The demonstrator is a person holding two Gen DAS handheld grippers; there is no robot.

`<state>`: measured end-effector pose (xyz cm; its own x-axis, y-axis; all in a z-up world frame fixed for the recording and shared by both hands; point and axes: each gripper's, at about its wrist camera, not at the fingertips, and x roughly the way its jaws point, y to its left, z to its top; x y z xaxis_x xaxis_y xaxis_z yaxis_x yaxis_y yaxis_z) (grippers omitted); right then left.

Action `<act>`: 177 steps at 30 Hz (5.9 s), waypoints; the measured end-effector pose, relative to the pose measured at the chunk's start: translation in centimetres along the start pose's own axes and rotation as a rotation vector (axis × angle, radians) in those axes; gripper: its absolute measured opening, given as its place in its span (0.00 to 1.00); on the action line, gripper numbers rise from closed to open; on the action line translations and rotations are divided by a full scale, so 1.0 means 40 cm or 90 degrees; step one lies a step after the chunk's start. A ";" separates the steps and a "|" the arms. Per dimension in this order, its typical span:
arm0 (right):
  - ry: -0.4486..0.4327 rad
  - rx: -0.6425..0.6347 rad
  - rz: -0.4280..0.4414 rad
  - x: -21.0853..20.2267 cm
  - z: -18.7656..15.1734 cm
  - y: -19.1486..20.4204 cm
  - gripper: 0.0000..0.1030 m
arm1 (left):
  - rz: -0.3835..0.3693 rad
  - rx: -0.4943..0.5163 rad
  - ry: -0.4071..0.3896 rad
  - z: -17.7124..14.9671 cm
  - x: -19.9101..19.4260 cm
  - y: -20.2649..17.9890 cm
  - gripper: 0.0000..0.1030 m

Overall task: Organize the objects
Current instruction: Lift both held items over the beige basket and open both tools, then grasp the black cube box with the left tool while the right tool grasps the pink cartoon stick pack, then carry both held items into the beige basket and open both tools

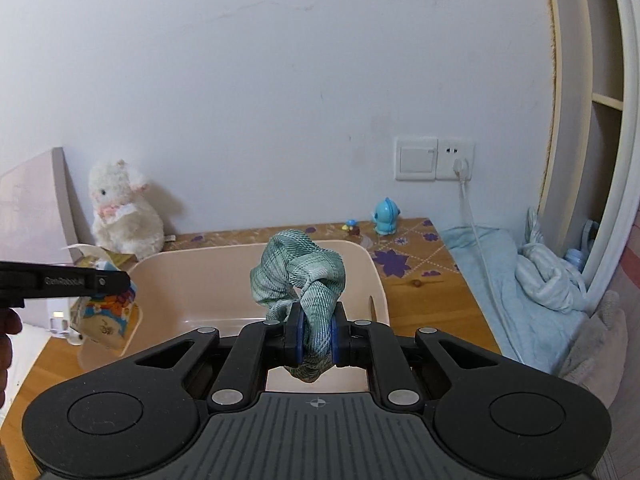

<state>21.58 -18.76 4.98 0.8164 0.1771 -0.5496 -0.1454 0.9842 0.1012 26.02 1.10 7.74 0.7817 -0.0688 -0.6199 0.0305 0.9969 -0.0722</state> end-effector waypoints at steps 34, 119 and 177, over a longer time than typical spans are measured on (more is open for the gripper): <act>0.047 -0.036 -0.025 -0.064 -0.061 0.065 1.00 | 0.004 0.079 0.061 -0.089 -0.009 -0.034 0.82; 0.173 -0.008 -0.059 -0.036 -0.363 0.099 0.21 | -0.028 0.071 0.144 -0.449 -0.091 0.087 0.45; 0.071 -0.055 -0.025 0.095 -0.020 0.006 0.75 | 0.016 0.071 0.114 -0.087 0.139 -0.036 0.79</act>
<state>24.20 -17.85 2.27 0.7563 0.1322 -0.6407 -0.1659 0.9861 0.0077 28.17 -0.85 1.68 0.6603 -0.0395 -0.7500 0.0888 0.9957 0.0257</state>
